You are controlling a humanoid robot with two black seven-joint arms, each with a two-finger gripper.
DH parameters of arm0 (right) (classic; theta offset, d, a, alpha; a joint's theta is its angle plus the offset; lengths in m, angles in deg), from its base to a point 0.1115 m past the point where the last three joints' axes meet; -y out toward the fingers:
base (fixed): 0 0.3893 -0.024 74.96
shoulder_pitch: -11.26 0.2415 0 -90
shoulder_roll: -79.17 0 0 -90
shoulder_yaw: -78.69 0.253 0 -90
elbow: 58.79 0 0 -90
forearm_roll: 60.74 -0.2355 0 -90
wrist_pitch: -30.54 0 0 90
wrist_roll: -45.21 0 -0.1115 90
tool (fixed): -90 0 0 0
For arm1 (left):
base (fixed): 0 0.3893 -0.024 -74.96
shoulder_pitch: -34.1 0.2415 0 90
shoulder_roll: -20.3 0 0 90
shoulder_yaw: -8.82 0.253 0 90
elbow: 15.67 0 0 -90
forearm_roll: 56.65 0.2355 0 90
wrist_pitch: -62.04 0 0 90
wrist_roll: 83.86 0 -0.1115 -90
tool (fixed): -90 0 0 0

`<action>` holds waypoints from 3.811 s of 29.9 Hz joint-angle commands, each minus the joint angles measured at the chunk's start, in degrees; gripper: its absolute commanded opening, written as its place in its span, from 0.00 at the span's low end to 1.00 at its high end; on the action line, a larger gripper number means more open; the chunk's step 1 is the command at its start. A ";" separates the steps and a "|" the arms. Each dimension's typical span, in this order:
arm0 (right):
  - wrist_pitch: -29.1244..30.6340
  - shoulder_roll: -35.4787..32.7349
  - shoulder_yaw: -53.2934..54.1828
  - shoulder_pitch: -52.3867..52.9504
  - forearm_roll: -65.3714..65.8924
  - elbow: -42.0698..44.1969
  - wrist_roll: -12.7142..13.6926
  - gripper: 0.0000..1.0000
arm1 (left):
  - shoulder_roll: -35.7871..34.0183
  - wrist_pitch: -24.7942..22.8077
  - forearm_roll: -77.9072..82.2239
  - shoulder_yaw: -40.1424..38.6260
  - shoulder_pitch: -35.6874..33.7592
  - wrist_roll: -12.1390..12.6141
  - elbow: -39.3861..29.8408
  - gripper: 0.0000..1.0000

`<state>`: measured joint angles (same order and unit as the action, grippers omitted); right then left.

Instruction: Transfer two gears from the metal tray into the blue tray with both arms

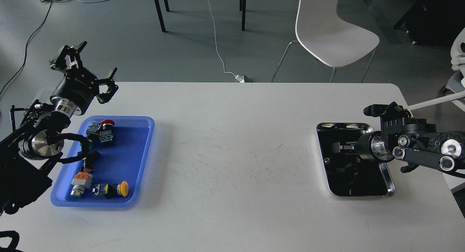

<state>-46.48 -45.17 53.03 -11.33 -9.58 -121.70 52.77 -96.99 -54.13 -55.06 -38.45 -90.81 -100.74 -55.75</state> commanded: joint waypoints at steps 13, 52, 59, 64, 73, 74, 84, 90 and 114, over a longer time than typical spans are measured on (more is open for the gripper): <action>5.74 -1.08 -1.51 4.13 -0.27 -0.89 -0.44 0.58 | -0.13 -0.03 0.00 -0.11 -0.07 0.00 0.00 0.99; 9.00 2.62 -3.35 4.40 -0.36 2.97 -0.71 0.14 | -0.13 -0.03 -0.09 -0.02 0.02 -0.79 0.00 0.99; 9.00 2.53 -3.35 4.66 -0.53 2.97 -0.71 0.02 | -0.22 -0.03 -0.09 -0.11 0.02 -0.79 0.00 0.99; 9.00 1.91 -3.18 7.20 -1.32 2.01 -0.62 0.02 | -0.22 -0.03 -0.09 -0.11 0.02 -0.79 0.00 0.99; 9.35 -0.55 -3.00 15.99 -6.32 -6.95 -0.53 0.02 | -0.22 0.06 -0.09 -0.11 0.02 -0.79 0.00 0.99; 9.35 -0.37 -3.00 16.96 -7.29 -7.65 -0.62 0.02 | -0.22 0.06 -0.09 -0.11 0.02 -0.79 0.00 0.99; 6.28 14.72 -2.74 21.01 -15.46 -8.02 -1.32 0.02 | -0.31 0.06 -0.09 -0.11 -0.07 -0.79 0.00 0.99; 3.73 28.44 -2.82 19.69 -18.20 0.41 -1.67 0.02 | 0.04 0.85 -0.09 -0.19 -0.42 -0.79 0.00 0.99; -0.76 34.34 6.58 6.16 -25.40 12.65 -10.72 0.02 | 0.48 1.38 -0.09 -0.02 -0.51 -0.79 0.09 0.99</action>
<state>-47.38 -10.82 59.37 -4.69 -33.08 -107.75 43.04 -96.58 -52.84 -55.15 -38.47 -91.42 -101.53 -55.70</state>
